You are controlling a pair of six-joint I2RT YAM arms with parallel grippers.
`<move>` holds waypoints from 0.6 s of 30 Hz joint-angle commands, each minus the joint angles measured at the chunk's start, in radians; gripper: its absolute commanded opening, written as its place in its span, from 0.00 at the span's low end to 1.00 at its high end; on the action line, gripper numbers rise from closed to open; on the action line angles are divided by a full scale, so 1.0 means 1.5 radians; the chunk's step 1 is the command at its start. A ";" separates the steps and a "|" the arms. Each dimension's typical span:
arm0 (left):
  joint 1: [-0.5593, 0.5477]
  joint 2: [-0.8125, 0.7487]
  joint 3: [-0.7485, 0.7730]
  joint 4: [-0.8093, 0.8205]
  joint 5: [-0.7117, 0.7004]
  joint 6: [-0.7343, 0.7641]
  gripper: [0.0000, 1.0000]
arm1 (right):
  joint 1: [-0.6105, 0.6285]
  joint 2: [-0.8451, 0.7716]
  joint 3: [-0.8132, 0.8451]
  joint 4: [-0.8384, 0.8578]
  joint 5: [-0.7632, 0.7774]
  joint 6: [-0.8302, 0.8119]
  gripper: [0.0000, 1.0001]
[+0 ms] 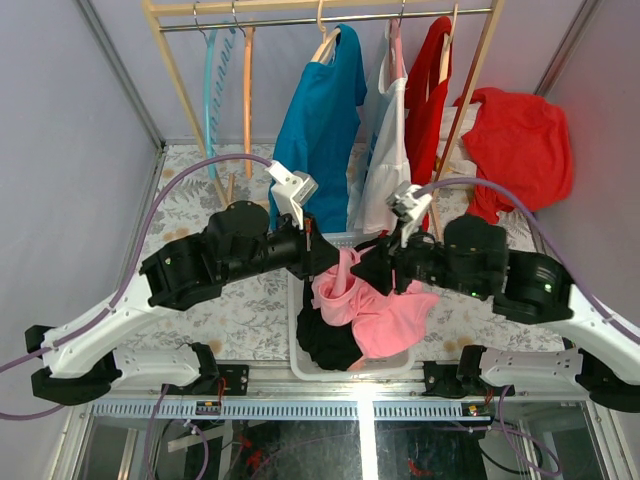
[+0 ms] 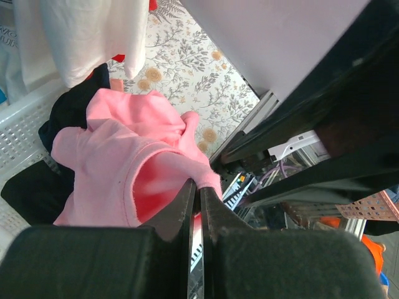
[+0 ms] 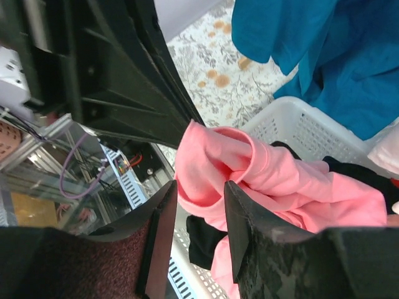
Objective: Place the t-shirt on the hanger
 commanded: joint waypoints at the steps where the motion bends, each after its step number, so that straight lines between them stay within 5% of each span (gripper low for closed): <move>1: -0.004 -0.015 -0.008 0.061 0.020 -0.004 0.00 | 0.002 0.028 -0.010 0.042 -0.028 -0.023 0.42; 9: -0.003 -0.020 -0.024 0.075 0.012 0.006 0.00 | 0.002 0.071 -0.015 0.073 -0.051 -0.020 0.42; 12: -0.003 -0.029 -0.039 0.086 0.010 0.006 0.00 | 0.001 0.080 -0.025 0.091 -0.059 -0.011 0.24; 14: -0.004 -0.041 -0.049 0.087 -0.001 0.006 0.00 | 0.002 0.081 -0.028 0.093 -0.065 -0.006 0.02; 18: -0.003 -0.063 -0.069 0.081 -0.052 0.001 0.02 | 0.001 0.060 -0.055 0.107 -0.082 0.007 0.00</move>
